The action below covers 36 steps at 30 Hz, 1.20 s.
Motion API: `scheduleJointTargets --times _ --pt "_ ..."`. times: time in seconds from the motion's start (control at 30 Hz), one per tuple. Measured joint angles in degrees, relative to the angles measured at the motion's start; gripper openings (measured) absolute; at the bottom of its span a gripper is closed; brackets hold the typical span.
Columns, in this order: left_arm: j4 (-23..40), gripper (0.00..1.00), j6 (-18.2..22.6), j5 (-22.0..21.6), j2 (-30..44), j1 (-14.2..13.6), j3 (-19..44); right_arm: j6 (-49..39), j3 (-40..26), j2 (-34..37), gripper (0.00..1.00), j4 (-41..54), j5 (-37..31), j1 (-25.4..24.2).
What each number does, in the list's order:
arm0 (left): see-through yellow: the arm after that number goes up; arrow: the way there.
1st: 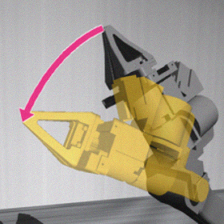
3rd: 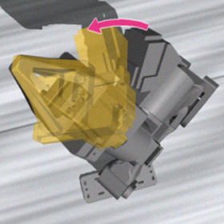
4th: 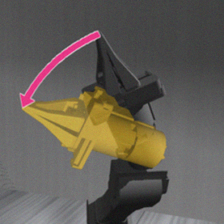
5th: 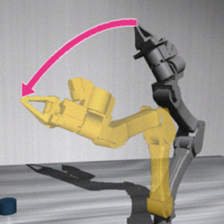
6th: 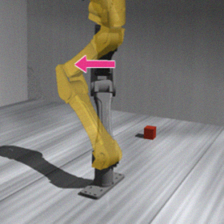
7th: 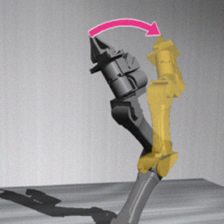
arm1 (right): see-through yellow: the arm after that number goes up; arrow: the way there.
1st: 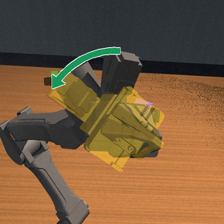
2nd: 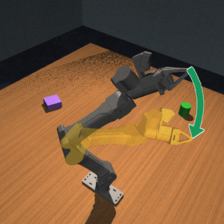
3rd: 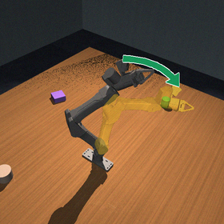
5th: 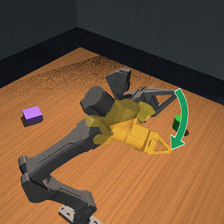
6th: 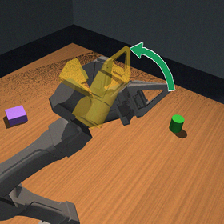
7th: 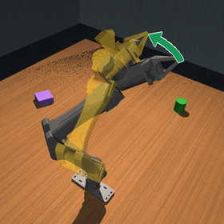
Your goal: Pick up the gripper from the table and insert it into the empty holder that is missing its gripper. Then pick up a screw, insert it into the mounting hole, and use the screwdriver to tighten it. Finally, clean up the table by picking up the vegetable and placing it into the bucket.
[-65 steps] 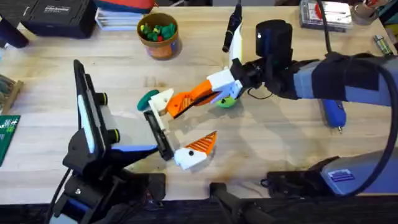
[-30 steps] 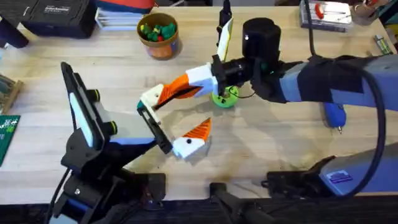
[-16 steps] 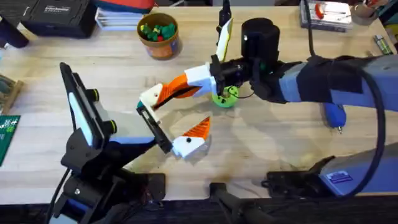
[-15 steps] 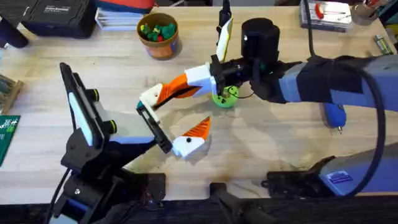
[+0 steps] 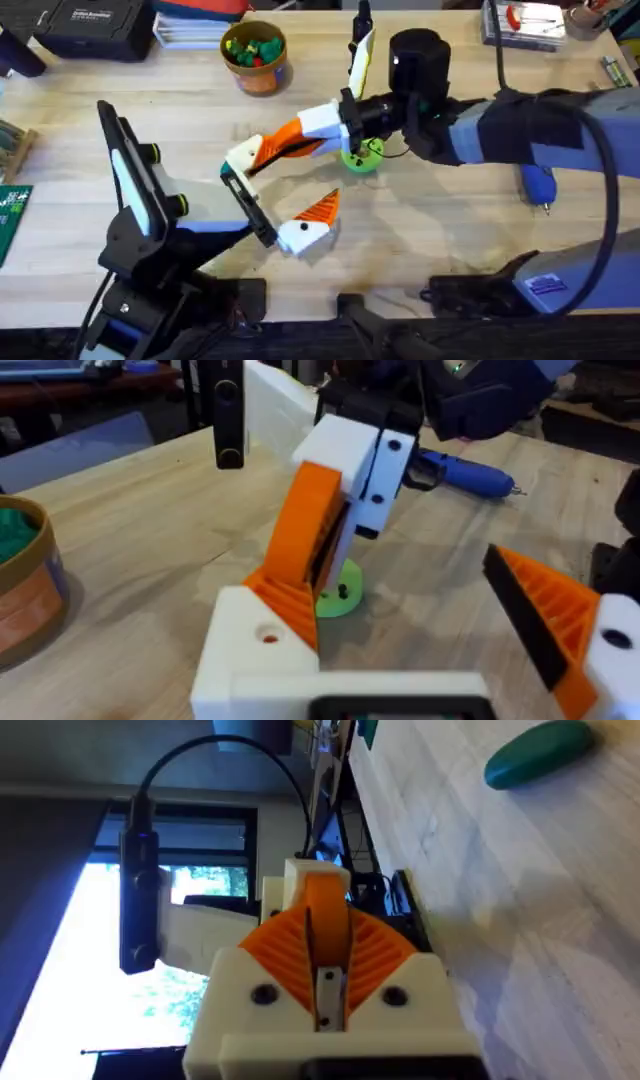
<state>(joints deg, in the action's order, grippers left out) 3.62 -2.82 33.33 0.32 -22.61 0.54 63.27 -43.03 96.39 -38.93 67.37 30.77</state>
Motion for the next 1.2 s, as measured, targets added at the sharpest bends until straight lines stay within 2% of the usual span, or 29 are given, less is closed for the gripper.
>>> scheduleJointTargets --times 0.2,0.43,0.53,0.77,0.8,0.87,0.9,1.03,1.2 --pt "0.0 0.986 0.23 0.92 0.0 -0.09 0.0 -0.09 -0.02 0.12 0.176 0.15 0.84 -0.29" --pt "0.04 0.986 0.54 3.91 0.0 -0.98 0.04 -0.27 -0.01 0.44 0.228 0.15 1.14 -0.31" --pt "0.04 0.985 0.83 4.93 -0.02 -1.03 0.04 -0.29 -0.01 0.5 0.303 0.15 1.2 -0.6" --pt "0.07 0.985 1.11 6.43 -0.01 -1.16 0.04 -0.53 0.0 0.88 0.605 0.3 1.21 -1.35" --pt "0.09 0.985 1.11 6.52 0.0 -1.16 0.04 -0.61 0.0 0.87 0.685 0.31 1.2 -1.44" --pt "0.09 0.985 1.13 6.59 0.0 -1.16 0.04 -1.1 0.0 0.88 0.955 0.3 1.2 -1.68" --pt "0.09 0.985 1.13 6.59 -0.01 -1.16 0.04 -1.33 -0.02 0.87 0.982 0.27 1.15 -1.91" --pt "0.09 0.985 1.13 6.81 0.0 -1.16 0.04 -3.7 -0.02 0.87 0.992 0.3 -0.51 -4.07" --pt "0.11 0.985 1.15 7.21 -0.01 -1.16 0.04 -8.62 -1.92 0.84 0.993 3.07 -3.43 -10.15"
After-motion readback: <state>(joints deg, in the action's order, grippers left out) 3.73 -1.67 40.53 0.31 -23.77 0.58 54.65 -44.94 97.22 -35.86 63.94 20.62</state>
